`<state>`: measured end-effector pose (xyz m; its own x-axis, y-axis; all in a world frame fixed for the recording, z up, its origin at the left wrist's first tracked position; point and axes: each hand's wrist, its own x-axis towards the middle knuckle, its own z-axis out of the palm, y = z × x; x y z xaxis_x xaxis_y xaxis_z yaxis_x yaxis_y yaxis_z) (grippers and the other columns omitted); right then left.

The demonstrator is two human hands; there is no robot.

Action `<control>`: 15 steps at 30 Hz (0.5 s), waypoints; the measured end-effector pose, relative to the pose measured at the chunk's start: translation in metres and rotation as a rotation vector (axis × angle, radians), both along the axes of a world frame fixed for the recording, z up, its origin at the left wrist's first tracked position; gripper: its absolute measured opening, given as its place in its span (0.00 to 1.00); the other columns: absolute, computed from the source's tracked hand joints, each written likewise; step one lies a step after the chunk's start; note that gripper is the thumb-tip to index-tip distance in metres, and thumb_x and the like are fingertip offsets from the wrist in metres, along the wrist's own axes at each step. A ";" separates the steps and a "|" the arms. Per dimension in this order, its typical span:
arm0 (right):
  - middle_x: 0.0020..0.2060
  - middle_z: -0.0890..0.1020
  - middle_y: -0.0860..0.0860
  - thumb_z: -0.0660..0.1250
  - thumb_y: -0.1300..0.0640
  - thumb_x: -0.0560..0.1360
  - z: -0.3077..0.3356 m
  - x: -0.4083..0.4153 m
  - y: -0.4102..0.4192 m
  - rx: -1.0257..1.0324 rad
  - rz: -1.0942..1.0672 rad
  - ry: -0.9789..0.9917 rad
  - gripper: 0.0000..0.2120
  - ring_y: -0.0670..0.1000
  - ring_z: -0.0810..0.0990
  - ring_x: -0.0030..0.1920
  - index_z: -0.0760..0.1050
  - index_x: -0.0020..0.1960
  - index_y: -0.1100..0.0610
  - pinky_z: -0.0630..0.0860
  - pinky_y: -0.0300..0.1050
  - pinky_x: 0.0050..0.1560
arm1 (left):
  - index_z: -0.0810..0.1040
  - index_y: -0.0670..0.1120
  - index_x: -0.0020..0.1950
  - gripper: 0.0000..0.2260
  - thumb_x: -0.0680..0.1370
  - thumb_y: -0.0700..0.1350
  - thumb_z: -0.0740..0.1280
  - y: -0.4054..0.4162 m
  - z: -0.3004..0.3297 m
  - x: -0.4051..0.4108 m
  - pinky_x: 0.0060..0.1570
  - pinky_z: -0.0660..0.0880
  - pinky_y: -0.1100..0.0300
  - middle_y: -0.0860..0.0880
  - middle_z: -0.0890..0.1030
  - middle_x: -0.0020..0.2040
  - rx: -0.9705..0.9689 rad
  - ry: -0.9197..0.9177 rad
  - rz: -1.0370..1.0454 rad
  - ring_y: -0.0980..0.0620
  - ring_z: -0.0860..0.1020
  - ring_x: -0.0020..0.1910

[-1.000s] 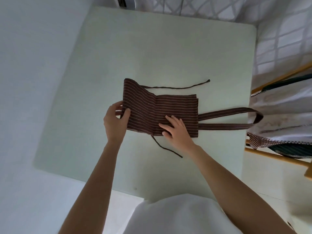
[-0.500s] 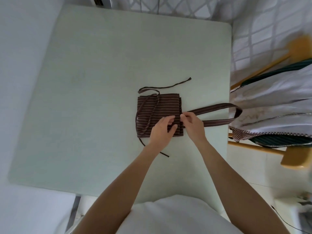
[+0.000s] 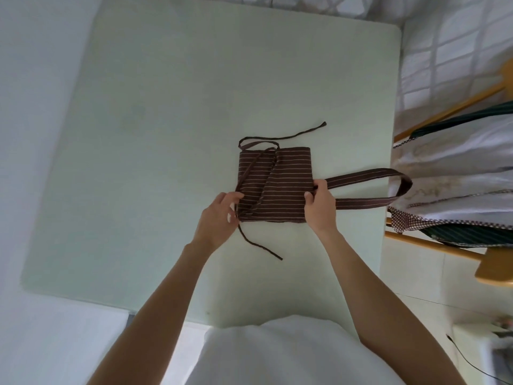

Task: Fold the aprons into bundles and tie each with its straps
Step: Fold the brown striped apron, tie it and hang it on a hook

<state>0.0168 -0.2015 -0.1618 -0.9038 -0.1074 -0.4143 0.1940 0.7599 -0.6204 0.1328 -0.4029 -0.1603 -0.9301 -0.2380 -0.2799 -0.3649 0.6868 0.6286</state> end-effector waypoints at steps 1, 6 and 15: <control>0.57 0.77 0.58 0.58 0.62 0.80 0.000 -0.001 0.003 0.021 0.017 0.041 0.16 0.56 0.76 0.57 0.66 0.67 0.63 0.69 0.40 0.53 | 0.73 0.49 0.63 0.22 0.72 0.34 0.67 -0.005 0.001 0.002 0.46 0.75 0.63 0.52 0.76 0.55 -0.007 -0.010 -0.020 0.59 0.76 0.41; 0.56 0.75 0.58 0.57 0.59 0.81 0.001 -0.010 0.025 0.269 0.292 0.287 0.19 0.56 0.77 0.50 0.65 0.71 0.59 0.72 0.46 0.46 | 0.73 0.48 0.64 0.17 0.75 0.38 0.65 -0.020 0.004 -0.001 0.49 0.77 0.59 0.51 0.76 0.57 -0.046 0.102 0.033 0.60 0.74 0.48; 0.58 0.75 0.55 0.66 0.52 0.73 -0.001 0.036 -0.004 0.265 0.750 0.606 0.20 0.55 0.72 0.58 0.72 0.64 0.54 0.73 0.50 0.55 | 0.70 0.48 0.68 0.28 0.70 0.32 0.64 -0.001 -0.008 -0.088 0.68 0.64 0.47 0.47 0.66 0.72 -0.201 0.200 -0.371 0.45 0.61 0.71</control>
